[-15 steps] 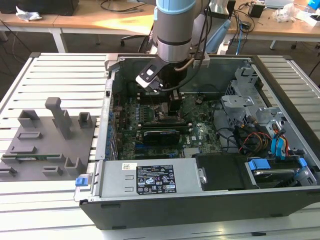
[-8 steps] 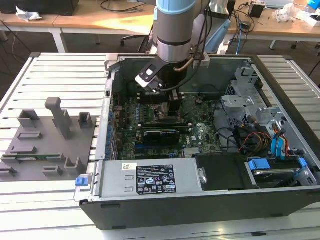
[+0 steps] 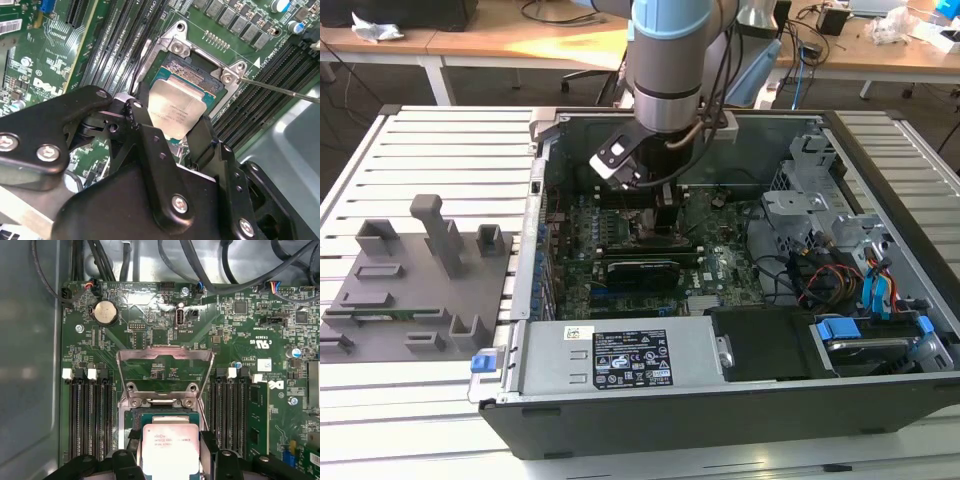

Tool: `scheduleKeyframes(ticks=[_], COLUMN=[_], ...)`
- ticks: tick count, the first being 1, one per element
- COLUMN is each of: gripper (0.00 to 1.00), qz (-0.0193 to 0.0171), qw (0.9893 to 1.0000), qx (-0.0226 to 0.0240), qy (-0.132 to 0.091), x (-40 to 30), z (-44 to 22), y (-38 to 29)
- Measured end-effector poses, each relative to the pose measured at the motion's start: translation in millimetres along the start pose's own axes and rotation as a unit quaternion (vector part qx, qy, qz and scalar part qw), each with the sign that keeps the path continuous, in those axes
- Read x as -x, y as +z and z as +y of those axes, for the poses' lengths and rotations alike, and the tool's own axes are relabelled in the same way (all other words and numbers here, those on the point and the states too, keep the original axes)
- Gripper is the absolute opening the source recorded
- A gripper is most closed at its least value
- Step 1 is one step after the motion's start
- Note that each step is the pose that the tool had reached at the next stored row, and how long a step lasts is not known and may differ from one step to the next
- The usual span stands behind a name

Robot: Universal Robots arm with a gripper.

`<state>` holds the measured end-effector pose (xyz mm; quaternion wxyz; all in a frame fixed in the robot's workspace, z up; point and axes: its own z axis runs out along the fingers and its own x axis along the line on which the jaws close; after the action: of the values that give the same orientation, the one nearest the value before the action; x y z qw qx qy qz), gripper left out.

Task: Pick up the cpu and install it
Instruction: 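Place the cpu into insertion slot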

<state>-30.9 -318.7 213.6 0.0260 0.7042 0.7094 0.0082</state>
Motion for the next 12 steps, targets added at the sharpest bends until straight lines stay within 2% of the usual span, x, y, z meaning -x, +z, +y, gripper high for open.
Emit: scheduleKeyframes(ticks=[2, 6, 12], gripper=[0.55, 0.55, 0.55], qz=[0.0001, 0.0001, 0.0001], qw=[1.0, 1.0, 1.0], qx=[0.0001, 0.0001, 0.0001], qy=[-0.001, -0.002, -0.003], x=[-0.5, -4.8, -5.9], z=[-0.3, -0.9, -2.3], y=[3.8, 5.5, 10.1])
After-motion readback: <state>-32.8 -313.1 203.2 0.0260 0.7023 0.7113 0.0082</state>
